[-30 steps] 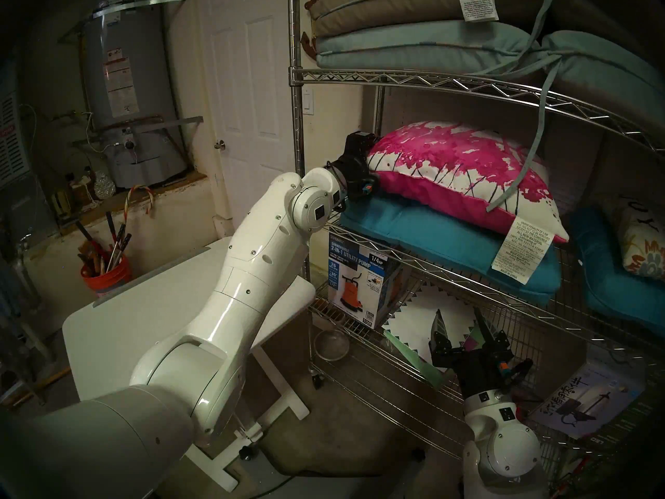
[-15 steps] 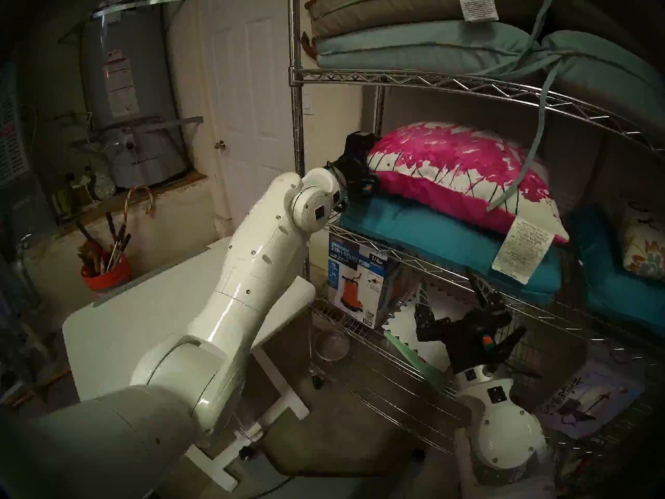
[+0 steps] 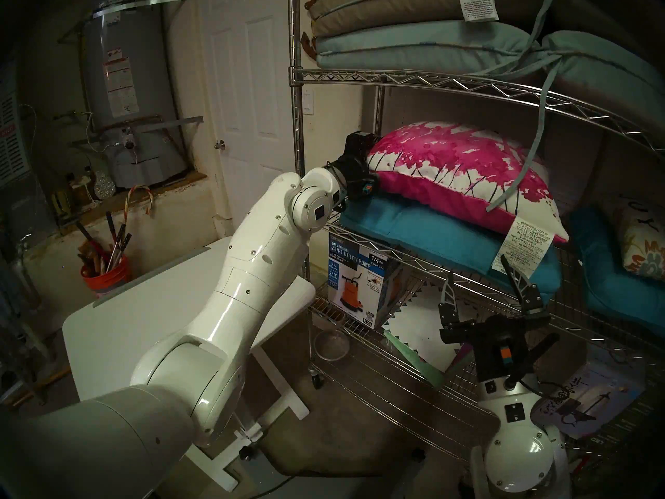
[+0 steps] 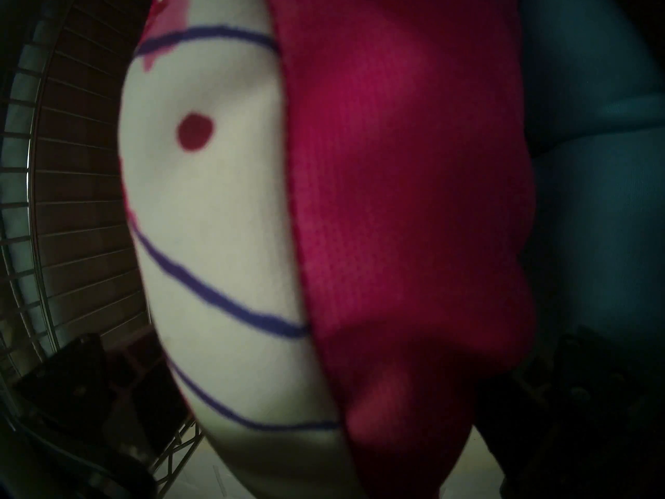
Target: Take cushion off the shelf
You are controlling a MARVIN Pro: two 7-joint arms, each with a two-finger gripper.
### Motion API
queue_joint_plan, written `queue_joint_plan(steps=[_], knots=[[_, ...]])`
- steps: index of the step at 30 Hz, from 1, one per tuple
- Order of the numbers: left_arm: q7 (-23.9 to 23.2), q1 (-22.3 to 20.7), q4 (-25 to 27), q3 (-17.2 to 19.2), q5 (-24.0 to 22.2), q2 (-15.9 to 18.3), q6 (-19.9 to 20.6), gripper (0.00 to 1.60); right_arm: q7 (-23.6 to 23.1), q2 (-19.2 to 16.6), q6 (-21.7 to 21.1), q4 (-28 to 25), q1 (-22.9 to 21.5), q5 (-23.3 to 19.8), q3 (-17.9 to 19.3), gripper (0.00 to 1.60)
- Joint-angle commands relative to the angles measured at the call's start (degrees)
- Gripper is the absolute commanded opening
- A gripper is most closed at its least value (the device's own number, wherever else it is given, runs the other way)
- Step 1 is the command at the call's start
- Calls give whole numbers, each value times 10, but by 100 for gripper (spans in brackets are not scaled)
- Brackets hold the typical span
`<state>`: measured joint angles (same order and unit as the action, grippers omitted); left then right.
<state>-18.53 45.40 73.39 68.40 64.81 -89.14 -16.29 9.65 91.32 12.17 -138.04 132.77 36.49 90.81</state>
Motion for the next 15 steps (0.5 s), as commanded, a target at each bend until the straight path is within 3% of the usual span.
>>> queue_joint_plan(steps=[1,8,15], knots=[[4,-12,13,0,-1,-7,-1,160,41,-11,26,-20,-4,61,34,160],[4,-12,12,0,-1,-7,-1,160,64,-29,31,-20,-32,122,85,160],[4,-12,13,0,-1,-7,-1,160,60,-50,30,-20,-67,150,125,160]])
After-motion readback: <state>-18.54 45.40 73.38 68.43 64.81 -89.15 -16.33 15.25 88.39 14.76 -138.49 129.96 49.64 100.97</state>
